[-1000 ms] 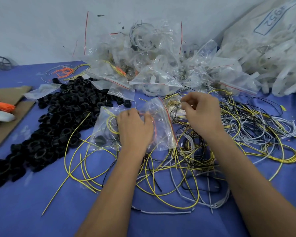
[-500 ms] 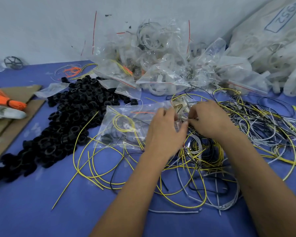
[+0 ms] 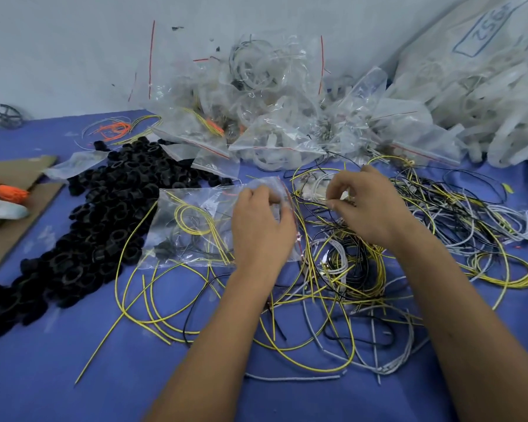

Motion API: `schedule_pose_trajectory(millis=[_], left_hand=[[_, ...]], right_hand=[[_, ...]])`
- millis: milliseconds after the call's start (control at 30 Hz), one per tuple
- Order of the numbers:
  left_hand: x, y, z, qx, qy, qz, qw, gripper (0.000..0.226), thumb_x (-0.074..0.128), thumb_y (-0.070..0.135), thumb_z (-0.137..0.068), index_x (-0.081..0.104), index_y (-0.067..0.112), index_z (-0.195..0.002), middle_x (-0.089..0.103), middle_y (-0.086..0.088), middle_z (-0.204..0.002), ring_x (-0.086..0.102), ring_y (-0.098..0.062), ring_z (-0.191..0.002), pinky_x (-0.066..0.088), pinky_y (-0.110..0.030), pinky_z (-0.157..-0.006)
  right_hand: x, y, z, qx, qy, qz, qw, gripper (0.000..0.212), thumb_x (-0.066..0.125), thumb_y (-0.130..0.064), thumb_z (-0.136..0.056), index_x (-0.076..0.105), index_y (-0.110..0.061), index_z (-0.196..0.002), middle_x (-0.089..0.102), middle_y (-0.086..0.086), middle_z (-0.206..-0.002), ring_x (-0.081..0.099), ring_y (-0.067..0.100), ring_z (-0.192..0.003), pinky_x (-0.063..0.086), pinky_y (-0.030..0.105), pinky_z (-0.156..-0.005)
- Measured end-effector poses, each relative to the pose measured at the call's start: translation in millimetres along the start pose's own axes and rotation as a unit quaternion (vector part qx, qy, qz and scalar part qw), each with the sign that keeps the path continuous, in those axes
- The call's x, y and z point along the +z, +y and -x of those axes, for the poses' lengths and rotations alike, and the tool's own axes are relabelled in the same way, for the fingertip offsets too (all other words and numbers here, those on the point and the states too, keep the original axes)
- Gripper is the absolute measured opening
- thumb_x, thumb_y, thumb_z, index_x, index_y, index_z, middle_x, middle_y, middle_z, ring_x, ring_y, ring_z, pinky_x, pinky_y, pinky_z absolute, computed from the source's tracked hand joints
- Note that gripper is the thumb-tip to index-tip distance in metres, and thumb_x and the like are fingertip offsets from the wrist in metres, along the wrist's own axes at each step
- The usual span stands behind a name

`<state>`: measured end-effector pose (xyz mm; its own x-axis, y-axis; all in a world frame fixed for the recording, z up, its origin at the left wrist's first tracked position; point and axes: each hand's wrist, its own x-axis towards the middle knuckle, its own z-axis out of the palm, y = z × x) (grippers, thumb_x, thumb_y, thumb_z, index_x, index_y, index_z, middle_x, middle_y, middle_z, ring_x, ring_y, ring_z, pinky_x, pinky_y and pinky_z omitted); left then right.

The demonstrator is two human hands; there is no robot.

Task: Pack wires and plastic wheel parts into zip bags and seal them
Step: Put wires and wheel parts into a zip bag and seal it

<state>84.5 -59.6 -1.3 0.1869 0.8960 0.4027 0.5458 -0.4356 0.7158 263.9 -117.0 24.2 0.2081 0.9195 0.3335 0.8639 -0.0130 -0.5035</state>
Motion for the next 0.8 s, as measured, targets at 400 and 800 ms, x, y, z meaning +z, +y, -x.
schedule_pose_trajectory(millis=[400, 800], left_hand=[[16.3, 2.9, -1.2, -0.103, -0.064, 0.198, 0.973, 0.02, 0.082, 0.034, -0.084, 0.064, 0.027, -0.082, 0.067, 0.008, -0.075, 0.06, -0.001, -0.06, 0.055, -0.026, -0.064], [9.7, 3.6, -0.1, -0.098, -0.004, 0.114, 0.989, 0.013, 0.074, 0.015, -0.079, 0.067, 0.021, -0.07, 0.067, 0.009, -0.064, 0.064, -0.004, -0.059, 0.047, -0.013, -0.053]], right_hand=[[-5.4, -9.0, 8.5, -0.057, -0.011, -0.073, 0.996, 0.022, 0.082, -0.009, -0.078, 0.071, -0.027, -0.082, 0.061, -0.014, -0.079, 0.051, 0.006, -0.08, 0.04, 0.021, -0.073], [1.3, 8.1, 5.7, 0.032, 0.05, -0.013, 0.998, 0.022, 0.07, -0.038, -0.092, 0.076, -0.019, -0.085, 0.06, -0.011, -0.058, 0.054, 0.006, -0.055, 0.038, 0.023, -0.057]])
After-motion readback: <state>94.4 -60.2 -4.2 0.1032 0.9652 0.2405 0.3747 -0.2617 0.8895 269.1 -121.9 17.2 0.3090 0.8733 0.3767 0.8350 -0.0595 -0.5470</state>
